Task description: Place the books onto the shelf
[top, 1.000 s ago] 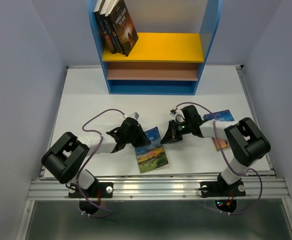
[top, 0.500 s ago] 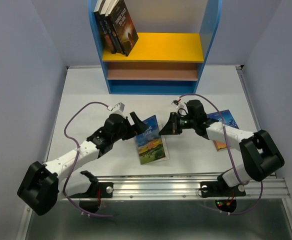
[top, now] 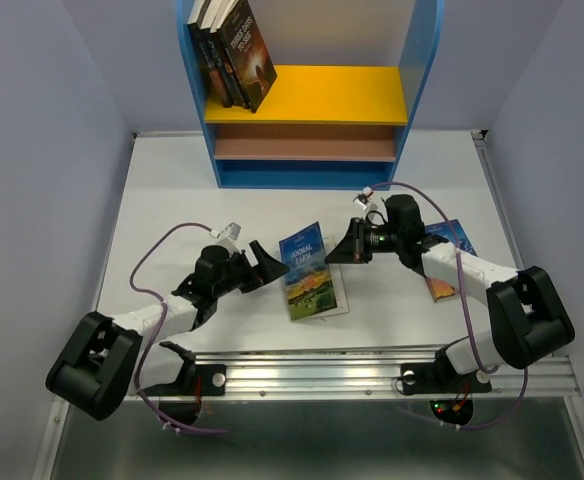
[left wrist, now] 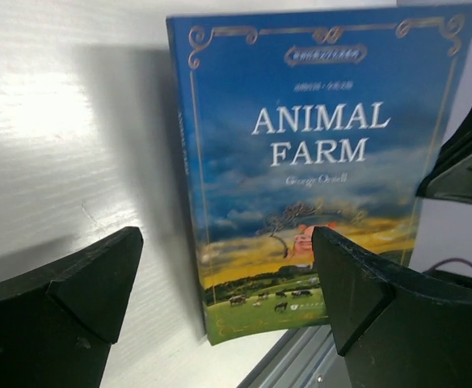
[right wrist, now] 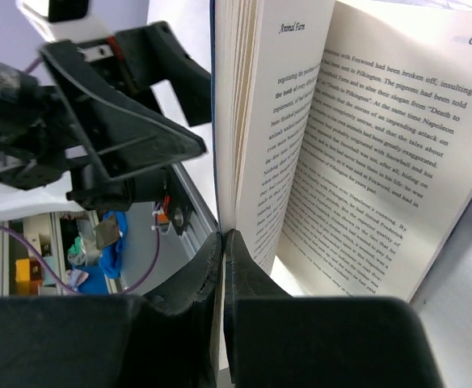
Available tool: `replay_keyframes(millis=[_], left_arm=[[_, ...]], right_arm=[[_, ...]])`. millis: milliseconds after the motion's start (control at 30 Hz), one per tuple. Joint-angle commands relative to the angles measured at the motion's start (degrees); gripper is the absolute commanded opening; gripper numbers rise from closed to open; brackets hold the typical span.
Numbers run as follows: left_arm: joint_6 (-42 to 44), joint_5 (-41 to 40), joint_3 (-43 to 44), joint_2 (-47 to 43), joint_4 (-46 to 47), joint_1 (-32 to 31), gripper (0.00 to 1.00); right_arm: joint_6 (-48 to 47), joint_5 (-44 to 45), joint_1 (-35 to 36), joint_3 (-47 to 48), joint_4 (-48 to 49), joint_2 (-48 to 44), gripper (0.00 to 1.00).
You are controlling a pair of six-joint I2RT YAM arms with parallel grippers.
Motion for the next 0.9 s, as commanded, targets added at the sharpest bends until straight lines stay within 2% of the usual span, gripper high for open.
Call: replay_keyframes(millis=[0,133,267,300,433,467,533,633,700,767,867], left_arm=[[-0.96,6.99,-5.96,4.73,24.92,-0.09,0.99],[-0.18,8.67,-5.11,12.91,29.56,0.08,0.99],[-4.28,14.20,-6.77,23.97,50.79,0.26,0.99],[-5.79,17.17,-7.13,29.66,61.80,0.26,0.99],[-16.95,22.90,-6.87,47.00,88.92,0.78,0.99],[-17.57,23.61,-4.69,50.33,88.98,0.61,0.99],[-17.14,23.27,-4.49,50.72,88.98,0.00,0.99],[-14.60,21.60,-5.81,46.42,88.90,-0.09,0.99],[-14.15,21.25,-5.90,44.31,88.90,-0.09,0.94],[-14.42,21.60,-5.55,44.13,88.90,-0.09,0.87],[-14.68,21.69,-5.55,44.48,88.90,-0.09,0.67]], right_arm=[[0.85,-4.99,-0.69,1.86,2.84,-3.03,0.01],[1.11,-6.04,-0.70,1.95,2.75,-3.20,0.01],[1.38,-6.66,-1.22,1.86,2.75,-3.20,0.01],[1.46,-6.75,-1.22,1.77,2.75,-3.11,0.01],[1.64,-7.54,-1.75,1.51,2.75,-2.15,0.01],[1.64,-7.54,-1.75,1.34,2.75,-1.45,0.01],[1.82,-7.98,-1.75,1.16,2.84,-0.48,0.01],[1.82,-7.19,-2.28,0.72,2.84,1.01,0.01],[1.73,-6.75,-2.28,0.81,2.84,2.07,0.01],[1.82,-6.57,-2.28,0.98,2.93,3.82,0.01],[1.73,-5.26,-2.81,1.16,2.84,5.93,0.01]])
